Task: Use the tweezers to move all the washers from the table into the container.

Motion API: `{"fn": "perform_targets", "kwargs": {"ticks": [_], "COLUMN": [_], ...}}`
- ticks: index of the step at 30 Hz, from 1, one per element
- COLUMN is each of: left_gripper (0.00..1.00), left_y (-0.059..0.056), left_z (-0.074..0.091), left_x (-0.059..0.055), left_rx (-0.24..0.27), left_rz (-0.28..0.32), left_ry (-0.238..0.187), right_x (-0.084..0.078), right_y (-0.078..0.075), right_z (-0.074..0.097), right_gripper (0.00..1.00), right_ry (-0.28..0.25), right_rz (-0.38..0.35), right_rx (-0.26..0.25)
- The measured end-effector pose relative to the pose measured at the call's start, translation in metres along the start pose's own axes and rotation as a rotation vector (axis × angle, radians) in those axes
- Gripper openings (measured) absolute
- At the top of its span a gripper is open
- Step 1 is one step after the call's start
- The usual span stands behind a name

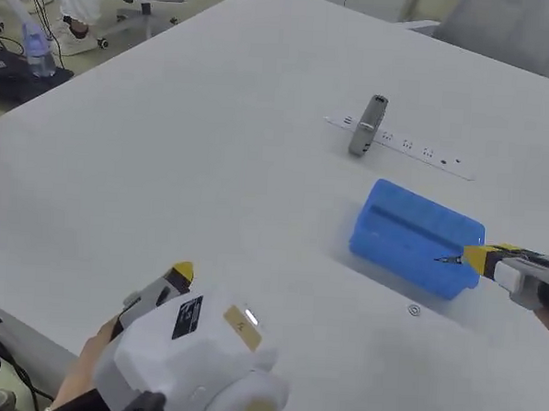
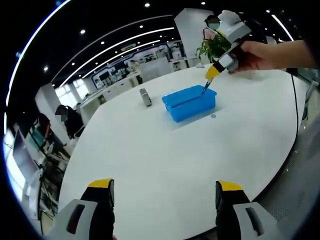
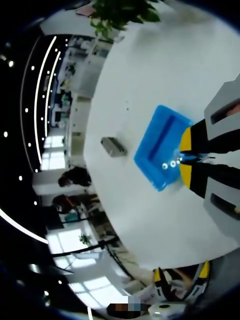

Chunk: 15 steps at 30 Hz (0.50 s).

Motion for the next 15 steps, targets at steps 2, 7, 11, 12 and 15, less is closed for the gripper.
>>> {"fn": "perform_targets", "kwargs": {"ticks": [2, 7, 11, 12, 15], "left_gripper": [0.85, 0.85, 0.85, 0.85, 0.85], "left_y": [0.000, 0.000, 0.000, 0.000, -0.001], "left_z": [0.000, 0.000, 0.000, 0.000, 0.000], "left_x": [0.000, 0.000, 0.000, 0.000, 0.000], "left_rx": [0.000, -0.003, -0.004, -0.004, -0.004], "left_rz": [-0.001, -0.002, -0.004, -0.005, -0.006], "left_ry": [0.001, -0.002, -0.001, 0.000, 0.002], "right_x": [-0.003, -0.015, -0.024, -0.026, -0.031], "right_y": [0.002, 0.004, 0.004, 0.005, 0.006], "right_z": [0.003, 0.007, 0.004, 0.003, -0.002], "right_gripper": [0.02, 0.02, 0.02, 0.02, 0.02], "right_ry": [0.004, 0.029, 0.060, 0.065, 0.086], "right_rz": [0.001, 0.002, 0.019, 0.021, 0.018], "right_rx": [-0.001, -0.004, -0.013, -0.013, -0.008]}}
Point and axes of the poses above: the centre of the closed fingertips' face, and the gripper's own axes: z roughly backward along the fingers, y roughly to its left, x roughly out of its top, the point moved 10 cm from there along z, roughly backward along the fingers, and after that the axes turned 8 degrees about -x, right-handed, at the moved point
